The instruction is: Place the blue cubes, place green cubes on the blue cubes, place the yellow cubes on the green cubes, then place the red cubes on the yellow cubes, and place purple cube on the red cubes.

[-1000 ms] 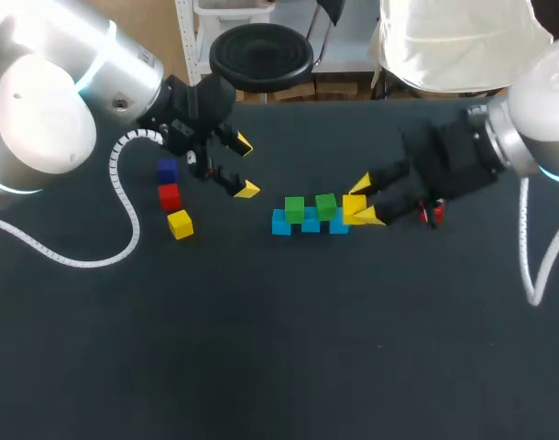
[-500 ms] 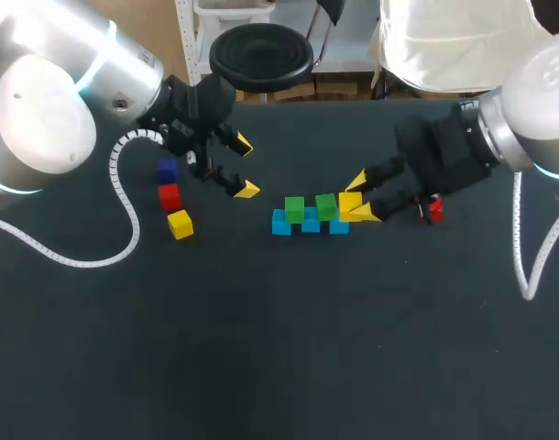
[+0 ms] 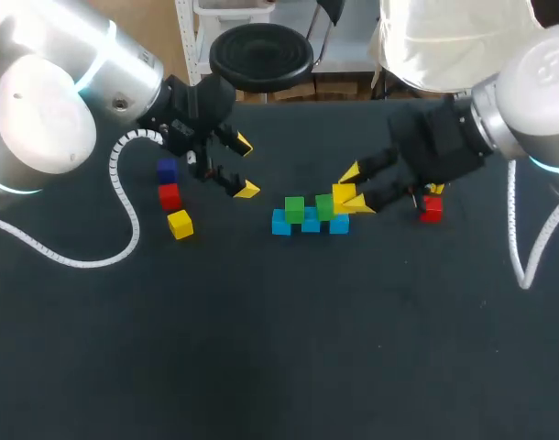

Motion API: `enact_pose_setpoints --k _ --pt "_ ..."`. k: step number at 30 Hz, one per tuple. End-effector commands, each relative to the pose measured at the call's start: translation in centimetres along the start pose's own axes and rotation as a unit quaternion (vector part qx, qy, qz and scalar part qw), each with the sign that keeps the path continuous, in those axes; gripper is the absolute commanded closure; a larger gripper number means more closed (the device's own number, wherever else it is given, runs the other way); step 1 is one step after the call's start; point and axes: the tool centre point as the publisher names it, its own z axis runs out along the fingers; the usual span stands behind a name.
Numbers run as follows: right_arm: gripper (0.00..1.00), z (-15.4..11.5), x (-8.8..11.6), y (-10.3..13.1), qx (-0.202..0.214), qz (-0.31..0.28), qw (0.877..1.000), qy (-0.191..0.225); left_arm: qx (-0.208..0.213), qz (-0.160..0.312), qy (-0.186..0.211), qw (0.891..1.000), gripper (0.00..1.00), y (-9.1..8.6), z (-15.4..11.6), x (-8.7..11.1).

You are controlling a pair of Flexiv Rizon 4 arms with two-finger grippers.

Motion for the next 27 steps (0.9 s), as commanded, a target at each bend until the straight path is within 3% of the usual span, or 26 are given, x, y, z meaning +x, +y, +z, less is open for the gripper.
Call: enact_pose_setpoints --k 1,11,27 --pt "1.0 0.6 -0.5 -1.4 -0.014 0.004 1.0 -0.001 0.0 0.002 -0.003 1.0 0.0 -0.1 0.0 0.2" --pt "1.0 2.6 -0.6 -1.5 -0.012 0.034 0.999 -0.023 0.0 0.002 -0.003 1.0 0.0 -0.1 0.0 0.2" --pt "1.0 2.4 -0.8 -1.6 0.002 0.046 0.998 -0.032 0.0 0.002 -0.003 1.0 0.0 -0.1 0.0 0.2"
